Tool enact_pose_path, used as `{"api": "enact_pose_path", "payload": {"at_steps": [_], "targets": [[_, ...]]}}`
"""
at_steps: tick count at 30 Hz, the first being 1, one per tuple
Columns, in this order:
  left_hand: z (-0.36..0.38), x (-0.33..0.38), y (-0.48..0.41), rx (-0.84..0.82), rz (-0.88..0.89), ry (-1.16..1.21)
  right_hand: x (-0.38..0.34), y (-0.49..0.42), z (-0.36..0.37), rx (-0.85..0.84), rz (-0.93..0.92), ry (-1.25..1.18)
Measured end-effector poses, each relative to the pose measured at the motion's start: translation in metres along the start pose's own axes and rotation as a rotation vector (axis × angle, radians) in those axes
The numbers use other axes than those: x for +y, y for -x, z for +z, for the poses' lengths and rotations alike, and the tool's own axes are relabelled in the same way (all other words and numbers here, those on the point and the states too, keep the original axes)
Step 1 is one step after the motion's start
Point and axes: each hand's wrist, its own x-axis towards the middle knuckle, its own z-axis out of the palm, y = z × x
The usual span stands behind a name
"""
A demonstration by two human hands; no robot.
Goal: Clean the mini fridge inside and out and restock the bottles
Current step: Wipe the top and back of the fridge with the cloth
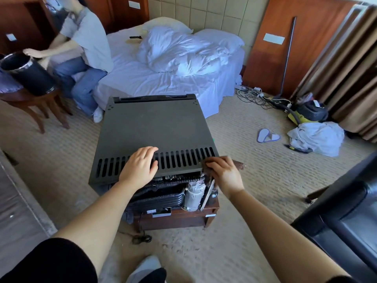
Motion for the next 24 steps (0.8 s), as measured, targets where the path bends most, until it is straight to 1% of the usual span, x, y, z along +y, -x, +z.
{"api": "enact_pose_path", "payload": {"at_steps": [2, 4, 7, 9, 11, 13, 15, 18, 20, 24], "targets": [[-0.001, 0.001, 0.000, -0.005, 0.004, -0.005, 0.013, 0.004, -0.007, 0.018, 0.065, -0.032], [0.000, 0.001, 0.000, 0.007, 0.005, -0.006, 0.018, 0.009, -0.010, 0.013, 0.176, -0.098], [0.001, 0.009, -0.006, 0.056, -0.024, -0.017, 0.016, 0.010, -0.011, 0.000, 0.367, -0.259], [0.004, 0.025, -0.015, 0.087, -0.035, 0.004, 0.011, 0.009, -0.014, 0.003, 0.536, -0.349], [0.007, 0.048, -0.029, 0.092, -0.007, 0.052, 0.012, 0.009, -0.013, -0.042, 0.723, -0.431], [0.010, 0.071, -0.043, 0.080, 0.039, 0.089, 0.017, 0.013, -0.008, -0.138, 0.828, -0.457], [0.017, 0.083, -0.051, 0.079, 0.073, 0.088, 0.018, 0.018, -0.002, -0.216, 0.868, -0.443], [0.027, 0.083, -0.051, 0.067, 0.044, 0.053, 0.016, 0.017, -0.003, -0.209, 0.866, -0.437], [0.031, 0.083, -0.051, 0.058, -0.006, 0.003, 0.020, 0.008, -0.011, -0.184, 0.812, -0.417], [0.034, 0.087, -0.054, 0.025, -0.051, -0.027, 0.028, -0.006, -0.024, -0.164, 0.614, -0.382]]}}
